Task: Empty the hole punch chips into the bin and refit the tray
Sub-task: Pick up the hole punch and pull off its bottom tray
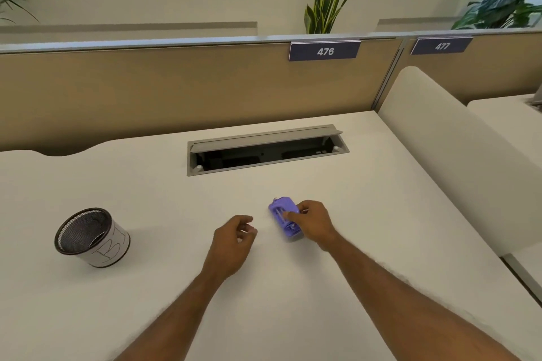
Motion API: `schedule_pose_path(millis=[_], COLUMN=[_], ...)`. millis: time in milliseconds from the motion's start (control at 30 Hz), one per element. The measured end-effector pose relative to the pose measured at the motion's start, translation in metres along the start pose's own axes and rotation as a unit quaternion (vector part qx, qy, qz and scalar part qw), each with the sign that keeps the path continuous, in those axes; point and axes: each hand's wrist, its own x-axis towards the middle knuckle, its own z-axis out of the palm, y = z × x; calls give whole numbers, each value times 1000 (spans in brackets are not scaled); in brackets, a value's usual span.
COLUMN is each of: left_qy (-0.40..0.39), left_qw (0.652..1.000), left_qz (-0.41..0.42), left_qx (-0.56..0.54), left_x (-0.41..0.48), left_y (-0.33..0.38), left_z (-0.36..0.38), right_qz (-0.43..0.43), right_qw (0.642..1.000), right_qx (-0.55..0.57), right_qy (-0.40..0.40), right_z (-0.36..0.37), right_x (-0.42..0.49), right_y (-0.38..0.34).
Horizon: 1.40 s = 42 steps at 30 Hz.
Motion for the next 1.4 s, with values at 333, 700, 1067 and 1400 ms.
schedule_pose_path(millis=[333, 700, 1067, 1400], left_qy=[28, -2, -65, 15], left_qw=[949, 702, 630, 638], left_qz=[-136, -183, -150, -81], left_qx=[-282, -689, -760, -766], left_x=[-30, -62, -76, -70], left_y=[16, 18, -9, 5], left_z=[-1, -19, -40, -43], right_qz=[-143, -460, -591, -556], right_qw=[989, 866, 760, 801], right_qx=[-1, -193, -262, -219], right_qy=[-31, -27, -74, 35], right_z=[45, 81, 70, 86], right_x=[-71, -132, -151, -167], right_y=[-25, -46, -47, -48])
